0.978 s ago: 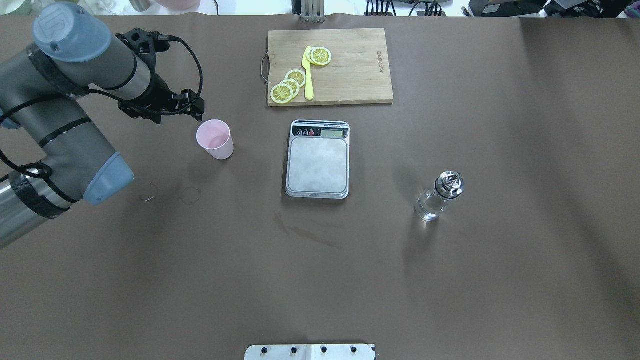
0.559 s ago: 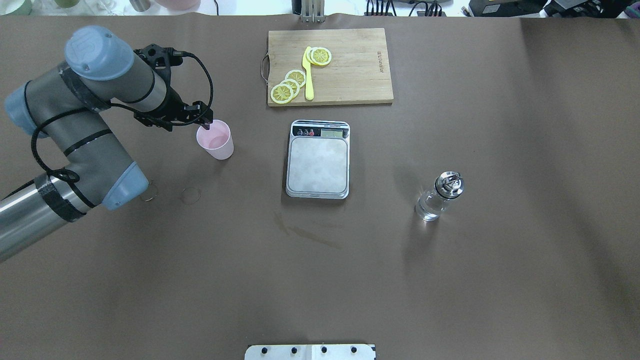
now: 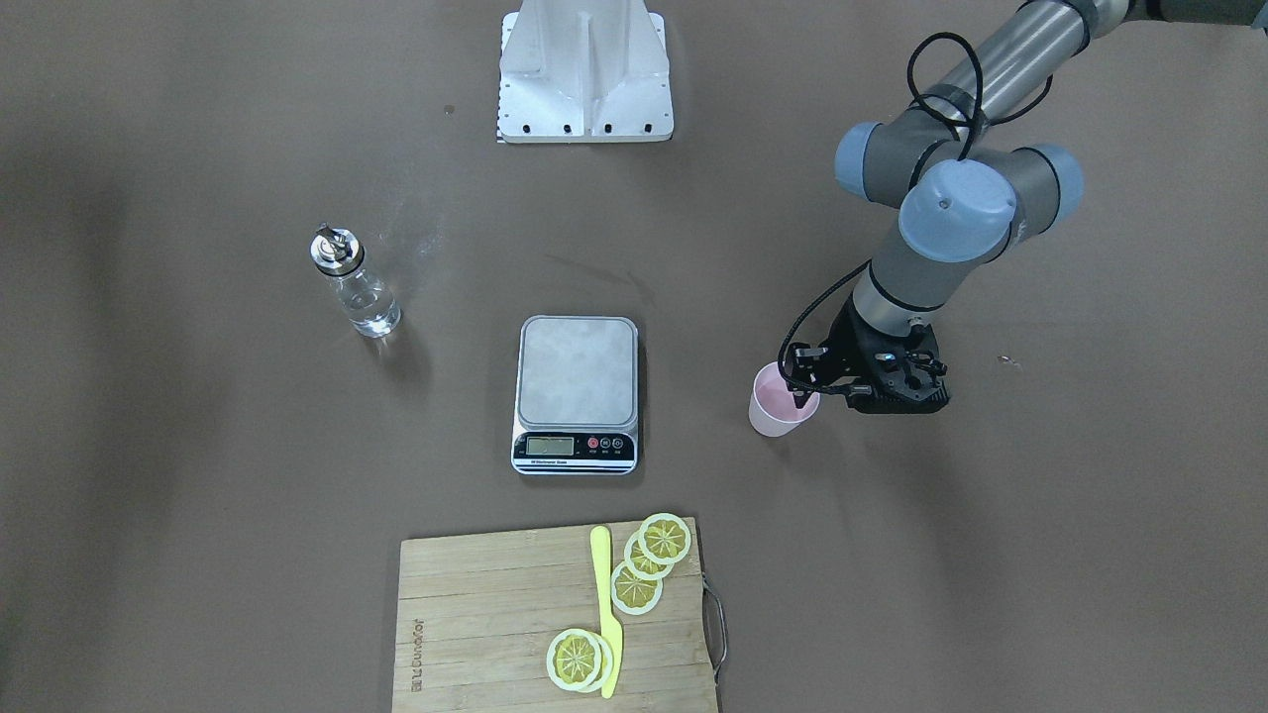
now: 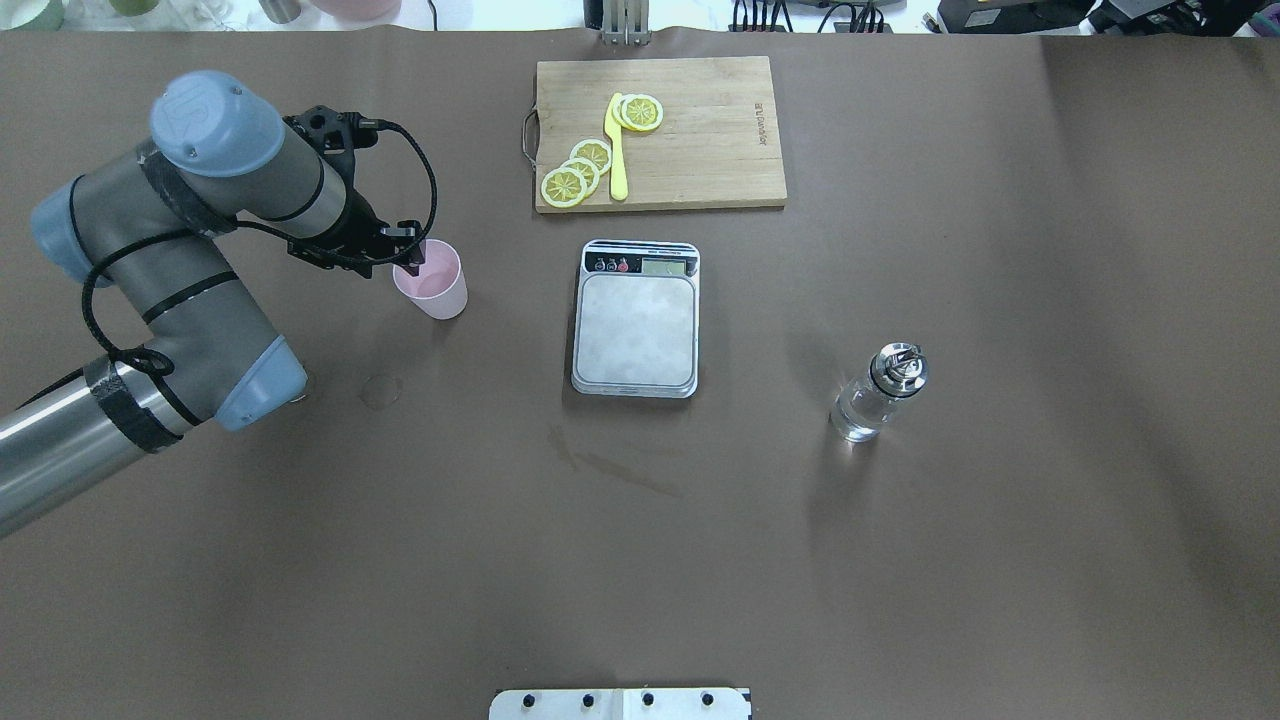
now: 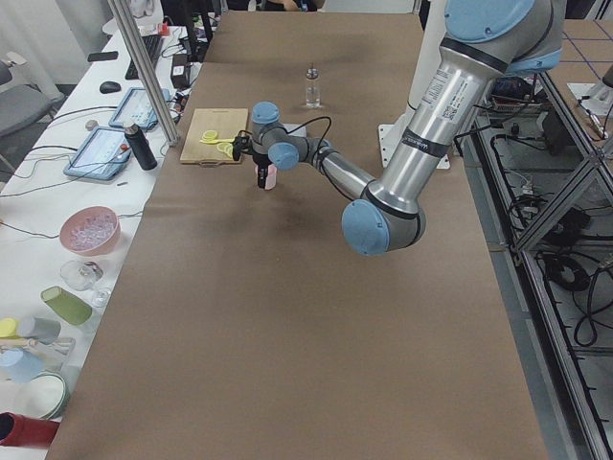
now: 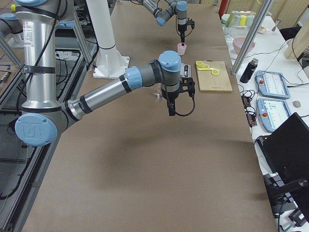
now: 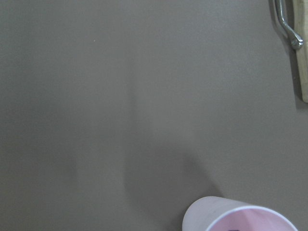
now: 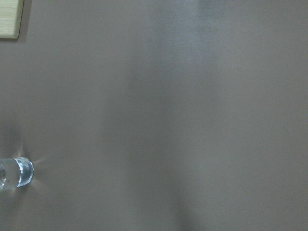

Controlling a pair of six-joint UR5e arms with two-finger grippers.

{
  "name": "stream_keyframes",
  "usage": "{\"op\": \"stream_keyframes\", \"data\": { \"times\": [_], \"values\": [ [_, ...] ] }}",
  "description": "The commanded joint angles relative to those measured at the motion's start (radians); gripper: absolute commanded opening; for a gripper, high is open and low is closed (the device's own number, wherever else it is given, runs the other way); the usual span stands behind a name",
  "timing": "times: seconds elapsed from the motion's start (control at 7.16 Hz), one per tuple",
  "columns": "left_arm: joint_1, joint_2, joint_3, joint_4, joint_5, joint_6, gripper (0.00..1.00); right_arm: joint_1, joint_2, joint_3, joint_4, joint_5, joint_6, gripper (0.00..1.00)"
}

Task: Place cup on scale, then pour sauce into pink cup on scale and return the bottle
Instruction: 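Reach the left gripper to the pink cup and grasp it, then carry the pink cup with the left gripper onto the scale while the right arm enters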

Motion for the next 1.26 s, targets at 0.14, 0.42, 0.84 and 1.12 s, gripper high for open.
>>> {"op": "stream_keyframes", "data": {
  "times": [0.14,0.42,0.84,1.12],
  "values": [
    [0.012,-0.006,-0.005,0.008,-0.030,-0.059,0.00,-0.008,0.034,0.000,0.000,-0.014,0.000,1.00],
    [-0.087,-0.057,-0.019,0.159,-0.151,-0.042,0.00,-0.008,0.063,-0.001,0.011,-0.008,-0.015,1.00],
    [-0.109,-0.266,-0.014,0.412,-0.173,-0.088,0.00,-0.042,0.064,0.000,0.199,-0.015,0.018,1.00],
    [-0.063,-0.325,-0.014,0.420,-0.170,-0.235,0.00,-0.139,0.058,0.002,0.424,-0.123,0.211,1.00]
  ]
}}
